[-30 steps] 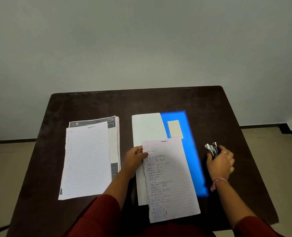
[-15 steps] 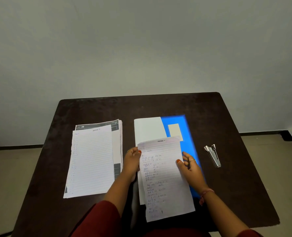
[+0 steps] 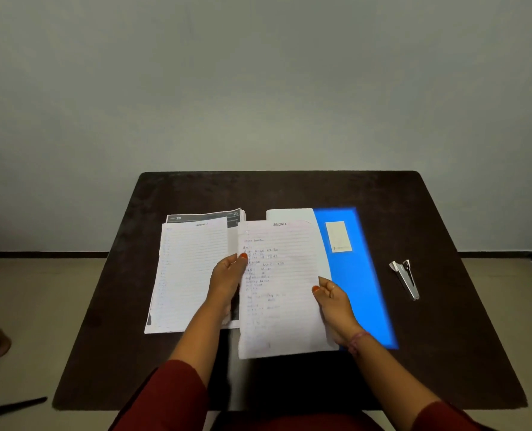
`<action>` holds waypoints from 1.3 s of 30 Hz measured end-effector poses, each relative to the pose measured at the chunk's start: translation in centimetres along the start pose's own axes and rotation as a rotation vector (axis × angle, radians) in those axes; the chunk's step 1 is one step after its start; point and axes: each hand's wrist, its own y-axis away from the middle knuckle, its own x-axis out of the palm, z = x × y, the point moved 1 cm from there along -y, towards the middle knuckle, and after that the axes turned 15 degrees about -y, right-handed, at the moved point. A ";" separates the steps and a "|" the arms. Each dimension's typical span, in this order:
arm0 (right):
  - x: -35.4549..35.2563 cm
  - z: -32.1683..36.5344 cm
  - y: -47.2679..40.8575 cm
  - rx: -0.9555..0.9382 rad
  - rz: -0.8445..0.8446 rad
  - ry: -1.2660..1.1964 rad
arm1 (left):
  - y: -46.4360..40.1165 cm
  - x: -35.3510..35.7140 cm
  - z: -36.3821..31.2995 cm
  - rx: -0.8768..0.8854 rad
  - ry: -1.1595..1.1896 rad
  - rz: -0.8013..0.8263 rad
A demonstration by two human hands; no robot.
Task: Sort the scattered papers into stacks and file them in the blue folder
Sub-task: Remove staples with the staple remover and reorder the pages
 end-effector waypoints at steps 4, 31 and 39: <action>4.0 0.4 0.0 0.011 0.028 0.027 | 0.8 -2.7 2.7 -0.075 -0.108 -0.024; 19.1 -2.8 -3.3 0.089 0.248 0.682 | -4.3 -16.4 6.6 -0.102 -0.562 -0.439; 18.1 -1.3 -3.0 0.069 0.404 0.700 | -5.3 -17.0 6.4 -0.137 -0.576 -0.458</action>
